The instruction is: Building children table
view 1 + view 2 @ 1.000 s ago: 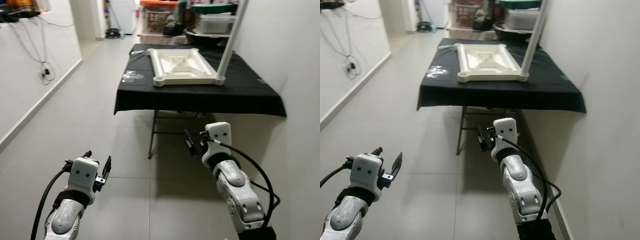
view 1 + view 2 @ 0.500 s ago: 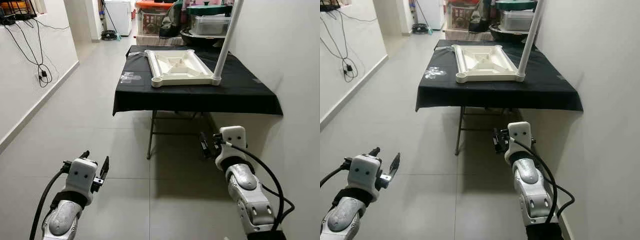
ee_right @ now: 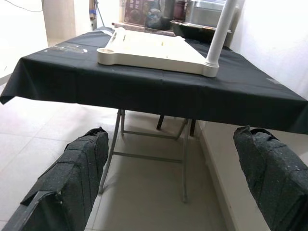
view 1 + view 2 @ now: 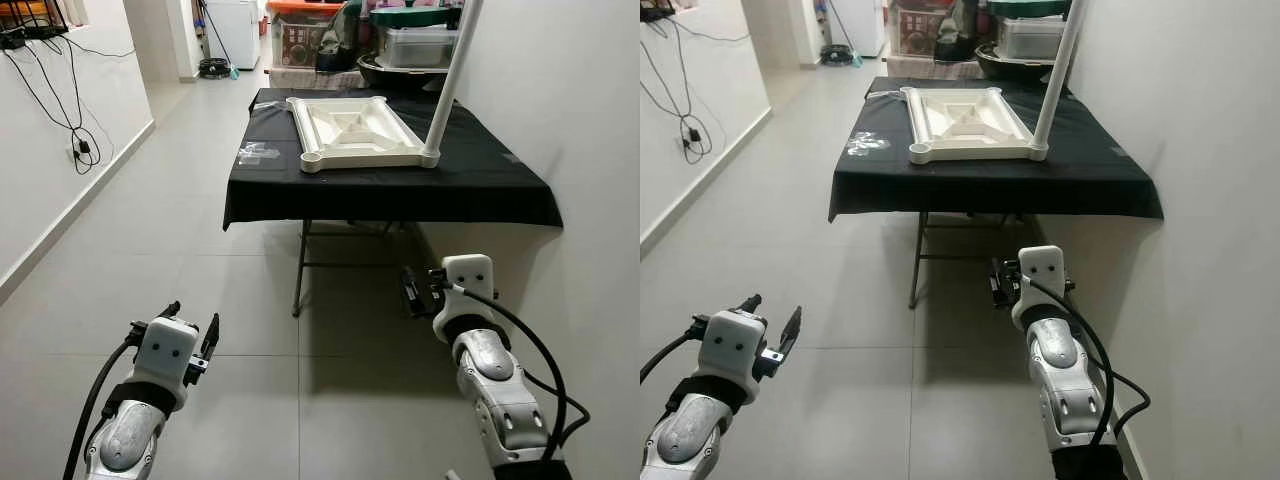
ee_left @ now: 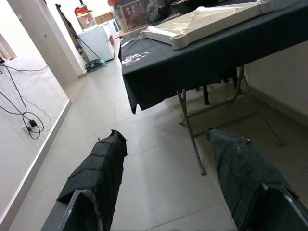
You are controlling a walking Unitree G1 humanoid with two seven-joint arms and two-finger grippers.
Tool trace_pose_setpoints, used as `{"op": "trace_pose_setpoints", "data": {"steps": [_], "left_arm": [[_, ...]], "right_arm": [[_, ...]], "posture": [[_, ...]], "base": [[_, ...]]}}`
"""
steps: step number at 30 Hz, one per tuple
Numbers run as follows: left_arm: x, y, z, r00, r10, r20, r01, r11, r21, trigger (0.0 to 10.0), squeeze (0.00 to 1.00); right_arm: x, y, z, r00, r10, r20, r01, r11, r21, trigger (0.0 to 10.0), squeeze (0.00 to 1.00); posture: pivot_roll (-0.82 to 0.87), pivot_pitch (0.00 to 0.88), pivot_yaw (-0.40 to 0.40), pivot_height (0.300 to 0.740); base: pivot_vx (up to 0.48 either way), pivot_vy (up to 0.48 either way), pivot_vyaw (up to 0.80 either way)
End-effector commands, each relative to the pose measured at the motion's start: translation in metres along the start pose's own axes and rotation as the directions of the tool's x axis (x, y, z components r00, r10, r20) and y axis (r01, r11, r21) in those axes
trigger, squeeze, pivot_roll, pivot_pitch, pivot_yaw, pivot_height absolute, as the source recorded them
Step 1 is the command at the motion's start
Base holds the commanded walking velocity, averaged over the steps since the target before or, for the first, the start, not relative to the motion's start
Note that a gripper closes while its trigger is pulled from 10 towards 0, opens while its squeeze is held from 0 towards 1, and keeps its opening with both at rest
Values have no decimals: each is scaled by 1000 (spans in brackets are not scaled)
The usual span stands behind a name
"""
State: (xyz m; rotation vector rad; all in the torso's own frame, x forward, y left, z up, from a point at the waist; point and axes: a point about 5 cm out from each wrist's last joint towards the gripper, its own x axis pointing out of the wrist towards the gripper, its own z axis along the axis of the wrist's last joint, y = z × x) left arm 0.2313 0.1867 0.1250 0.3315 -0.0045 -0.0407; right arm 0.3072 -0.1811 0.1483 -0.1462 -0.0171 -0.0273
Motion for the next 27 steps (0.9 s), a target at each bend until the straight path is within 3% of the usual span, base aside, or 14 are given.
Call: {"op": "trace_pose_setpoints", "data": {"steps": [1, 6, 14, 27], "left_arm": [[0, 0, -4, 1000, -9, -12, 9, 1000, 16, 10000, 0], [0, 0, -5, 1000, -4, -13, 5, 1000, 13, 10000, 0], [-1, -1, -6, 1000, 1, -17, -1, 1000, -3, 10000, 0], [1, -4, -4, 1000, -3, -14, 3, 1000, -20, 10000, 0]], "right_arm": [[3, -3, -2, 1000, -17, -19, 17, 1000, -8, 10000, 0], [4, -4, -2, 1000, -23, -18, 23, 1000, -10, 10000, 0], [6, -5, -1, 999, -31, -18, 31, 999, -8, 10000, 0], [6, -6, -1, 999, -38, -19, 37, 999, -8, 10000, 0]], "posture": [[-48, 0, -69, 740], [-48, 0, -72, 740], [-49, 0, -77, 740], [-56, 0, -79, 740]], "base": [[0, 0, 0], [0, -264, 0], [0, 0, 0], [0, -480, 0]]}}
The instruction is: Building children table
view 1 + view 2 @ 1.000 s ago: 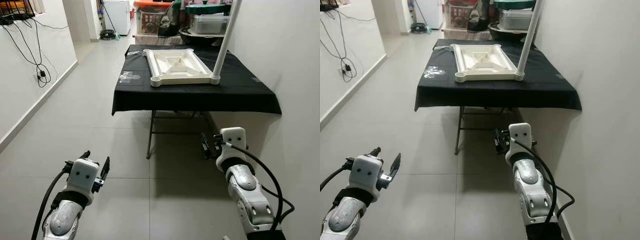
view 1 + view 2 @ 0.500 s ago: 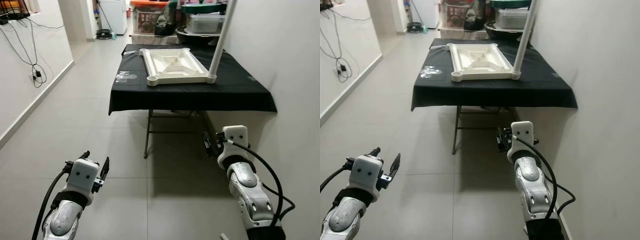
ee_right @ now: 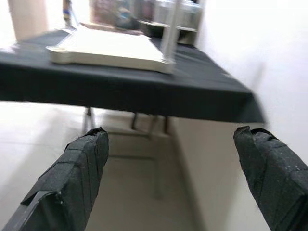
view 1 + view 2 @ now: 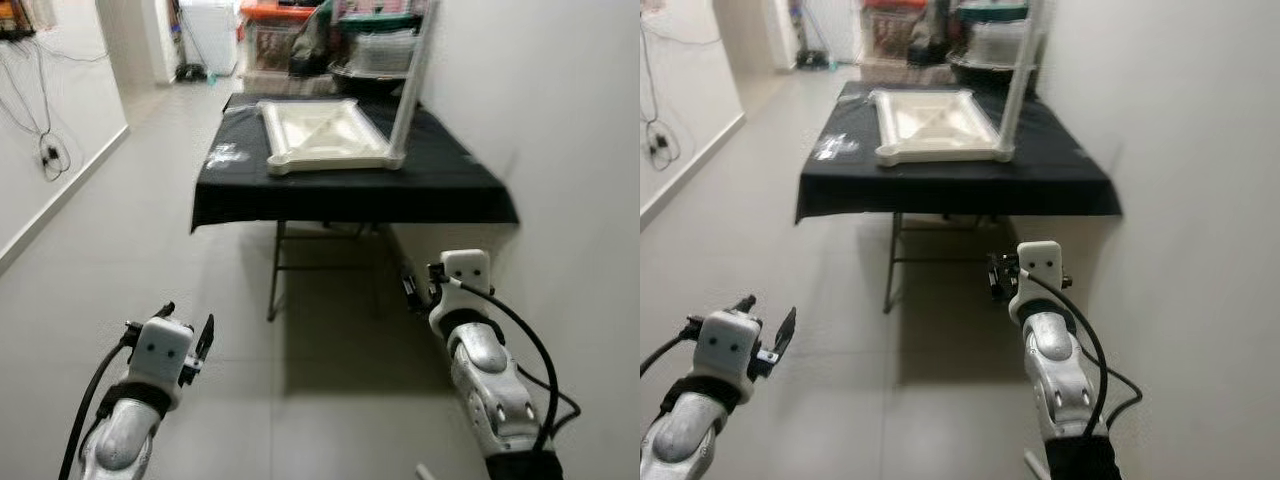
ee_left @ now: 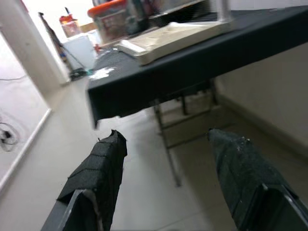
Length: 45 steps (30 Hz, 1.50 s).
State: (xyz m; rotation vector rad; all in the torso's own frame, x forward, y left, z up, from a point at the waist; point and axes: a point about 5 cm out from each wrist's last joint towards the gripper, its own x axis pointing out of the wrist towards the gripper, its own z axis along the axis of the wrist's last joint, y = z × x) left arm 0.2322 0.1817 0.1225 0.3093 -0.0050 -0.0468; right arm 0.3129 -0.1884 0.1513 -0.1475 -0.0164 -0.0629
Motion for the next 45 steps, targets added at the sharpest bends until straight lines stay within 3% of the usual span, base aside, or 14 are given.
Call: {"op": "trace_pose_setpoints", "data": {"steps": [1, 26, 45], "left_arm": [[0, 2, -4, 1000, 3, -16, -3, 1000, 2, 10000, 0], [-1, 0, -4, 1000, 31, -4, -31, 997, -64, 10000, 0], [0, 2, -7, 999, 38, -4, -38, 998, -48, 10000, 0]], "right_arm": [[0, 1, -3, 1000, -3, -17, 2, 1000, -7, 10000, 0], [1, 1, -4, 1000, 8, -30, -8, 1000, -14, 10000, 0], [6, 7, -1, 1000, 23, -20, -23, 1000, -10, 10000, 0]], "posture": [[-56, 0, -79, 740], [-64, 0, -93, 740], [-55, 0, -95, 740]], "base": [[0, -480, 0], [0, -50, 0], [0, 0, 0]]}}
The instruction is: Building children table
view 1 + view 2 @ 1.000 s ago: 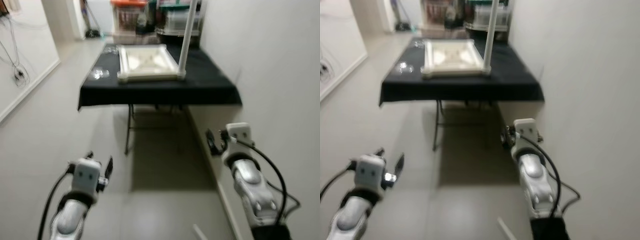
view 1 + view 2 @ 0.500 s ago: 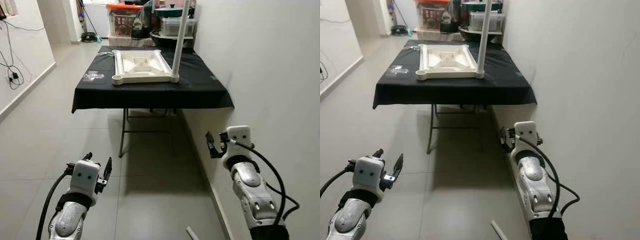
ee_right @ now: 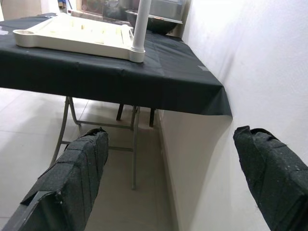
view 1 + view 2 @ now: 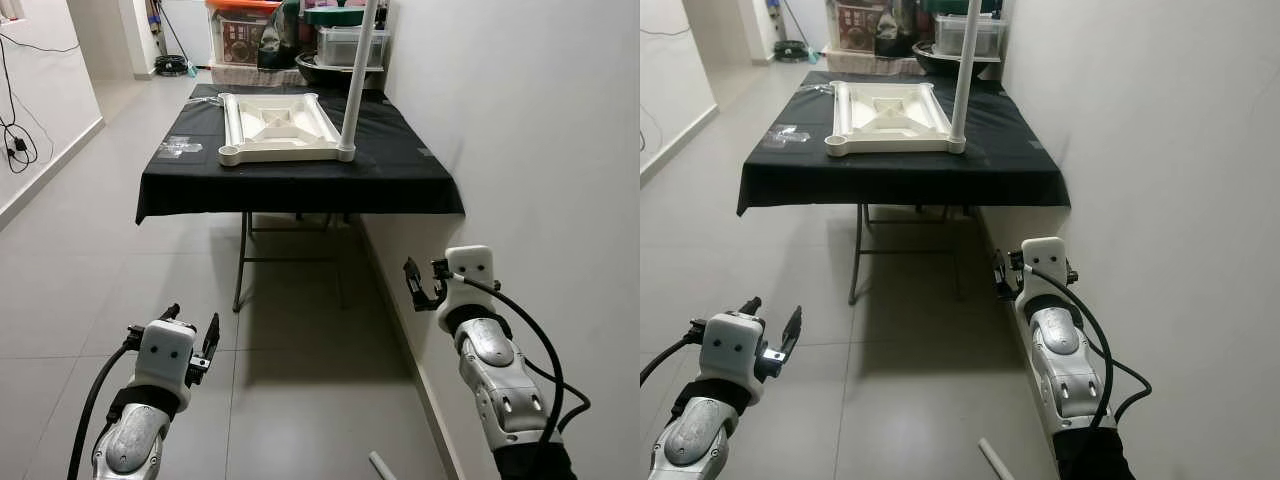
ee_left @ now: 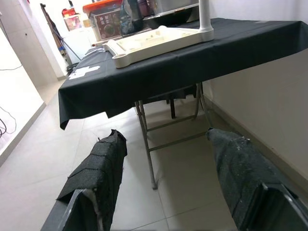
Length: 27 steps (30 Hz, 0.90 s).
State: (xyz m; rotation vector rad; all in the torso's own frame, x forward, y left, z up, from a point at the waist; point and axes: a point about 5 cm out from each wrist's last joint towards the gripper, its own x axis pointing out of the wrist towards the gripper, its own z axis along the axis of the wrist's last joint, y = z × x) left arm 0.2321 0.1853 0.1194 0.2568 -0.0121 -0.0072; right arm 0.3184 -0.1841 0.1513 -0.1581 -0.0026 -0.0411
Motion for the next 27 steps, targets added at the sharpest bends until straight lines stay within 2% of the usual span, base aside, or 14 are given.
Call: {"op": "trace_pose_setpoints", "data": {"steps": [1, 16, 19, 22, 27], "left_arm": [[1, 0, -3, 1000, -2, -5, 2, 1000, 4, 10000, 0], [3, 5, -2, 1000, 3, 2, -3, 1000, 17, 10000, 0], [4, 5, -1, 1000, 1, 16, -2, 1000, 19, 10000, 0], [5, 4, 1, 1000, -7, 23, 6, 1000, 25, 10000, 0], [5, 3, 2, 1000, -12, 26, 11, 1000, 14, 10000, 0]], "right_arm": [[1, 2, -2, 1000, 0, -8, 0, 1000, 1, 10000, 0], [4, 4, 1, 1000, -8, 14, 7, 1000, 27, 10000, 0], [3, 5, 2, 1000, 0, 16, 0, 1000, -15, 10000, 0], [3, 11, 3, 999, 29, 24, -27, 997, -72, 10000, 0], [4, 13, 4, 999, 31, 33, -29, 997, -71, 10000, 0]], "posture": [[-55, 0, -95, 740], [-46, 0, -86, 740], [-47, 0, -85, 740], [-45, 0, -86, 740], [-43, 0, -89, 740]], "base": [[0, 0, 0], [0, 0, 0], [0, 0, 0], [0, 0, 713], [0, 0, 800]]}}
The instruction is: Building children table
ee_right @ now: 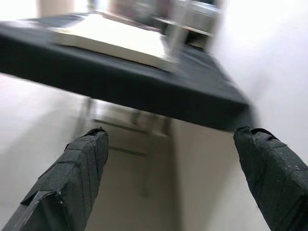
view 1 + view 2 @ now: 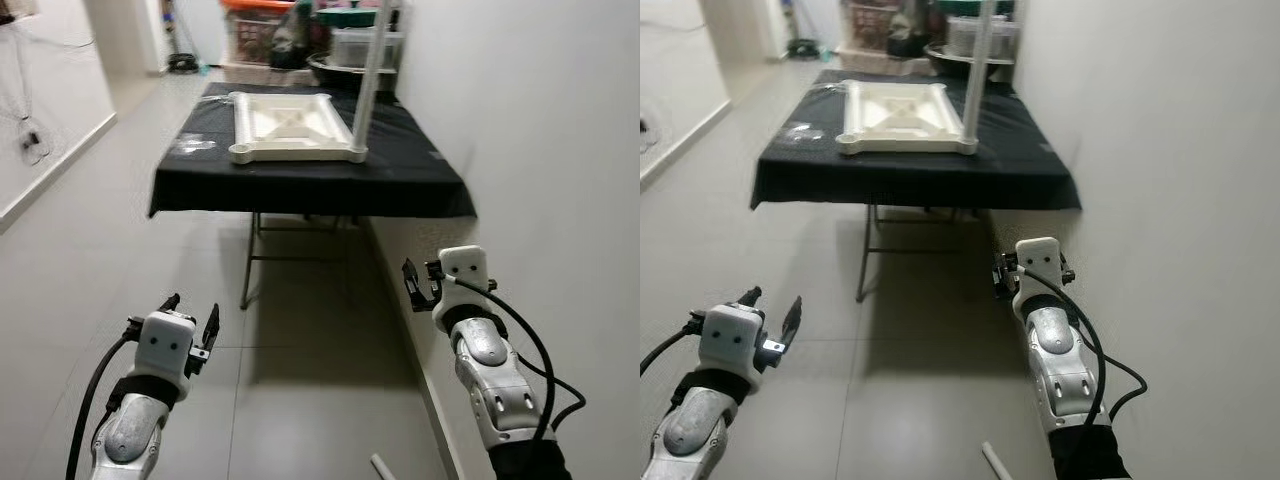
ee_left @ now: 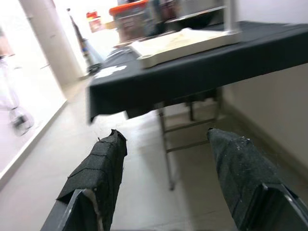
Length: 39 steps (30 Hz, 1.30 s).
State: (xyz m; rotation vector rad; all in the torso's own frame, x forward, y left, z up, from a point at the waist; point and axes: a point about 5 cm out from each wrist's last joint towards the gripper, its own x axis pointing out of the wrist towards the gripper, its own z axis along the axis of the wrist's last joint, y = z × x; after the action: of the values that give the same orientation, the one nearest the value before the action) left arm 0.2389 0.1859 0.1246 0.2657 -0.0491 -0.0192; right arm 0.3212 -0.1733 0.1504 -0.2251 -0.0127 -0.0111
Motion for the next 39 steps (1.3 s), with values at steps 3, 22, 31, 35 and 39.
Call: {"op": "trace_pose_setpoints", "data": {"steps": [3, 22, 31, 35, 39], "left_arm": [[-3, 2, -3, 1000, -2, -13, 2, 1000, 5, 10000, 0], [-1, 5, 0, 1000, 16, 5, -15, 999, -33, 10000, 0], [0, 4, 0, 1000, 12, 11, -11, 999, -38, 10000, 0], [0, 4, 1, 1000, 9, 14, -9, 999, -35, 10000, 0], [0, 2, 1, 1000, 5, 20, -4, 999, -34, 10000, 0]], "right_arm": [[2, 2, 4, 1000, 4, 22, -4, 1000, 10, 10000, 0], [3, -1, 2, 1000, -12, 11, 11, 999, 47, 10000, 0], [3, -1, 2, 1000, -12, 12, 12, 999, 44, 10000, 0], [3, -1, 2, 1000, -13, 13, 12, 999, 43, 10000, 0], [3, -2, 2, 1000, -15, 13, 14, 999, 41, 10000, 0]], "posture": [[-40, 0, -90, 740], [-43, 0, -87, 740], [-42, 0, -89, 740], [-43, 0, -88, 740], [-45, 0, -89, 740]], "base": [[0, 0, 800], [156, 0, 168], [302, 0, 0], [0, 0, 0], [0, 0, 0]]}}
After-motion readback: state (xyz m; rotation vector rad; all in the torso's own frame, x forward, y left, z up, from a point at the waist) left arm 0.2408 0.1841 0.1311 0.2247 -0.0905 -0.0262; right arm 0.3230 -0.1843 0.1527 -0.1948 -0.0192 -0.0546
